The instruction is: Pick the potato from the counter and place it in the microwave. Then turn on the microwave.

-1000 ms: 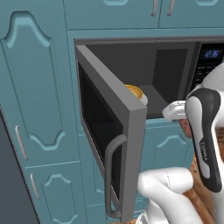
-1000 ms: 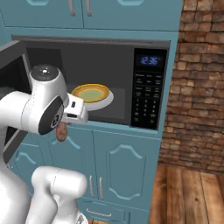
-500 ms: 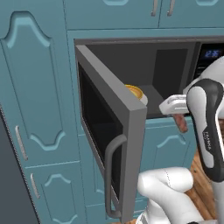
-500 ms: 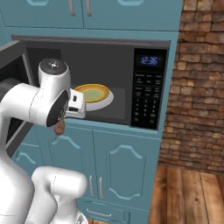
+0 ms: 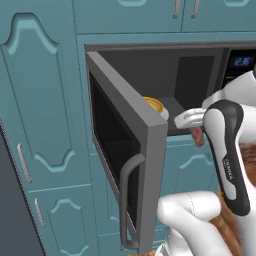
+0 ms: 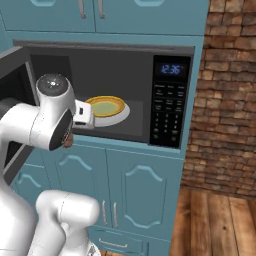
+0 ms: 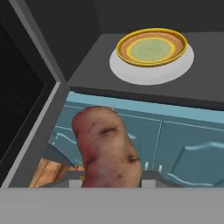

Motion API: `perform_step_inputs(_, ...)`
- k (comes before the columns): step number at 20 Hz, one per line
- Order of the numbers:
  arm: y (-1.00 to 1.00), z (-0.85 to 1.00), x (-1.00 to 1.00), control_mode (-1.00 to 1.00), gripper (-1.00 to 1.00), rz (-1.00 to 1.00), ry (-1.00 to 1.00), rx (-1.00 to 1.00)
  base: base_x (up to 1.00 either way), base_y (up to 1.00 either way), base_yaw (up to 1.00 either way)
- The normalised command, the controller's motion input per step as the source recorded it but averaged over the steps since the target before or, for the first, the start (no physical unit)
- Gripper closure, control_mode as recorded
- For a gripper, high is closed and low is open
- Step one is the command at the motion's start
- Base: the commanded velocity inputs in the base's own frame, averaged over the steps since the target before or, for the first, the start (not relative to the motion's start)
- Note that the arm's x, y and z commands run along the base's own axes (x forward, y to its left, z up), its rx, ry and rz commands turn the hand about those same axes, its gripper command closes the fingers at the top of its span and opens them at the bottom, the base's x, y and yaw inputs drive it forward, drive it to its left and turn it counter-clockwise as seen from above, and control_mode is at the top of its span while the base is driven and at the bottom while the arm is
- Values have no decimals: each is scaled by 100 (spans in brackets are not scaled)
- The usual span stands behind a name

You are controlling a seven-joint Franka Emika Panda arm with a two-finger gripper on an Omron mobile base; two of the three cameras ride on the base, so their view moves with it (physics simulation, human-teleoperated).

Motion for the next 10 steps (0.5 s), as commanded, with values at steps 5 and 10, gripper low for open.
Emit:
perform_step_inputs(5, 5, 0, 33, -100, 100, 0, -13, 0, 0, 0, 0)
perform_step_inputs(10, 0, 0, 38, -100, 100, 0, -3, 0, 0, 0, 0)
